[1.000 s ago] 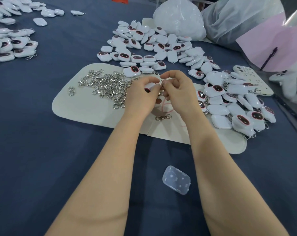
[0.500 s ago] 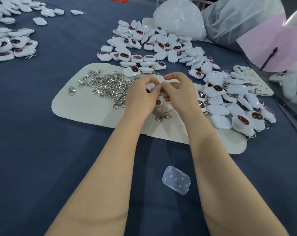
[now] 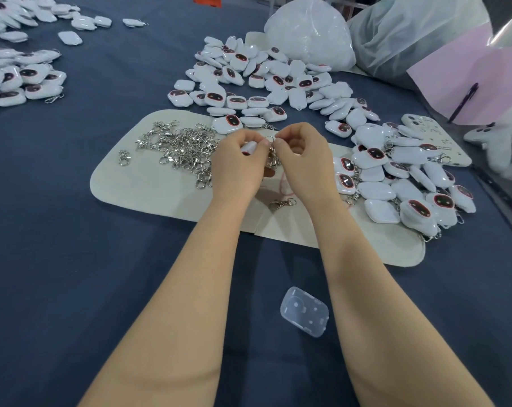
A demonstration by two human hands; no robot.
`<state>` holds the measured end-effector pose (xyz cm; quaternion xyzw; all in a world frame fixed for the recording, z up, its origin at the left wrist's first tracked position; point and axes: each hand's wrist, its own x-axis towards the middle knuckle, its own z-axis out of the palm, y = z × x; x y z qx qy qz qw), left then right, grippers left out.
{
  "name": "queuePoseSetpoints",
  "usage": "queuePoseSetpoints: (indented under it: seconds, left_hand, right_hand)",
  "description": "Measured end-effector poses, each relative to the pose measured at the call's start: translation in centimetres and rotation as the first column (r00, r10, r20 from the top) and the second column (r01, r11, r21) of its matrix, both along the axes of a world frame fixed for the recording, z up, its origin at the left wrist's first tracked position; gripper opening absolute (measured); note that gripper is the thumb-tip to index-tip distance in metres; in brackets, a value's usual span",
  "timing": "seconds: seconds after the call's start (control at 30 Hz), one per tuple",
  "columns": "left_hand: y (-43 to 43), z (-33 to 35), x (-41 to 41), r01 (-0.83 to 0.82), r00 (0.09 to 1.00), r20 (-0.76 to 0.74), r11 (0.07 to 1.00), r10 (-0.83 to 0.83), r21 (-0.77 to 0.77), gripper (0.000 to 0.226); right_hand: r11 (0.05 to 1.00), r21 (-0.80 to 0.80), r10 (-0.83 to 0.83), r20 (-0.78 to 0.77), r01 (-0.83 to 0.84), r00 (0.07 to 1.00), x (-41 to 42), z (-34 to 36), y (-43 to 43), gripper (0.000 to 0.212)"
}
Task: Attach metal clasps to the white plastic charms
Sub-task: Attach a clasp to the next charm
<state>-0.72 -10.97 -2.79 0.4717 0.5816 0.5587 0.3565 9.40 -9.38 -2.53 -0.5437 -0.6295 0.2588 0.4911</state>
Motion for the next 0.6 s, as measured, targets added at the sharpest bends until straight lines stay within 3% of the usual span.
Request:
queuePoseSetpoints:
  seconds: [0.2,0.37,0.6]
  left_hand:
    - [0.06,0.03,0.06,0.007,1.000,0.006,1.000,-0.007,-0.013,0.020]
    - [0.20,-0.08,0.33,0.036,0.996,-0.074,0.998,-0.039,-0.043,0.005]
    - [0.19,-0.14,0.19,0.009,0.998,-0.063,1.000,-0.011,-0.028,0.010]
  right_hand:
    - [0.999,0.044,0.030,0.039,-0.032,0.999,-0.18,-0.03,-0.09,0.008]
    - [0.997,0.077,0.009,0.094,-0.017,0.996,-0.19,-0.13,0.12,0.010]
    - [0.997,0.078,0.021,0.098,-0.029,0.995,-0.27,-0.38,0.19,0.009]
